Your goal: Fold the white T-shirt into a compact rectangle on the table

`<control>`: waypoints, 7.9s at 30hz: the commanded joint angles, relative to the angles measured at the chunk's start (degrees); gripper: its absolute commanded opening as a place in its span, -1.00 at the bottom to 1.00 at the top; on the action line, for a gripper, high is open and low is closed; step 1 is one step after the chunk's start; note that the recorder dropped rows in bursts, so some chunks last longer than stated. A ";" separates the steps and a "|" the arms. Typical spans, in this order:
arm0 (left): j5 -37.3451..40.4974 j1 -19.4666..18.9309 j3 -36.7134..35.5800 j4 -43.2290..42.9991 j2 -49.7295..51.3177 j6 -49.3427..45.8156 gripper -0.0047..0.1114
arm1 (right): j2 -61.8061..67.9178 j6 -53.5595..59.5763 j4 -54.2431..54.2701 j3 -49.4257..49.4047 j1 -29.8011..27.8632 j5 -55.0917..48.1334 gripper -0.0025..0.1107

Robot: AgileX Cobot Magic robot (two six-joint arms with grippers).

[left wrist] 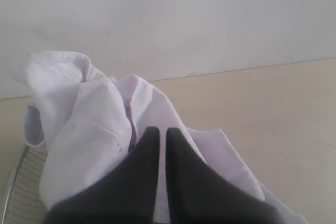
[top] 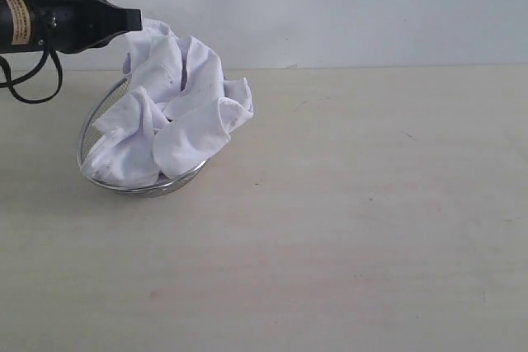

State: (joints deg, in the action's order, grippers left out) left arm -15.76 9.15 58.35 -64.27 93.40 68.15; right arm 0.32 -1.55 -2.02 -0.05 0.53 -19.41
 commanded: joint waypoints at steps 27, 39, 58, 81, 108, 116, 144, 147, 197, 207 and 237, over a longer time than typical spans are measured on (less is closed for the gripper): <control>6.79 0.11 7.05 -4.09 13.03 1.66 -0.84 | 25.67 1.55 1.53 22.85 0.10 18.09 -0.96; 1.60 0.11 12.41 -17.06 18.95 17.02 -0.84 | 27.11 -5.76 1.53 22.85 0.10 20.49 -0.96; -15.19 -6.72 20.24 -35.68 21.19 37.78 -0.67 | 47.73 18.16 21.01 32.06 0.10 -3.19 -0.96; -21.16 -5.12 16.91 -35.68 31.53 40.24 0.25 | 47.73 20.36 22.46 32.06 0.10 -6.90 -0.96; -17.73 -12.76 17.94 -35.68 30.88 41.77 -0.84 | 47.73 20.36 23.14 32.06 0.10 -6.14 -0.96; -29.17 -12.64 23.94 -35.68 26.75 41.77 -0.84 | 47.73 21.67 23.14 32.06 0.10 -5.58 -0.96; -36.86 7.71 27.94 -35.39 12.49 41.25 -0.84 | 47.73 21.79 24.90 32.06 0.10 -4.37 -0.96; -37.96 8.90 27.94 -35.68 13.94 41.25 -0.83 | 47.73 21.79 24.90 32.06 0.10 -4.37 -0.96; -4.48 -3.88 8.01 -35.68 13.56 22.21 -0.84 | 88.16 43.98 42.12 60.86 16.06 -3.80 -0.96; 40.23 3.19 9.94 5.62 13.28 -10.44 -0.84 | 88.16 45.12 42.00 60.86 16.06 -0.93 -0.96; 39.15 1.13 19.77 96.17 25.28 -99.02 -0.84 | 100.40 50.28 42.72 61.17 20.26 -9.38 -0.96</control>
State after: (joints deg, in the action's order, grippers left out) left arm 25.24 10.55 77.62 32.80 118.72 -30.70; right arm 97.88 47.82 40.62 60.50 19.10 -30.92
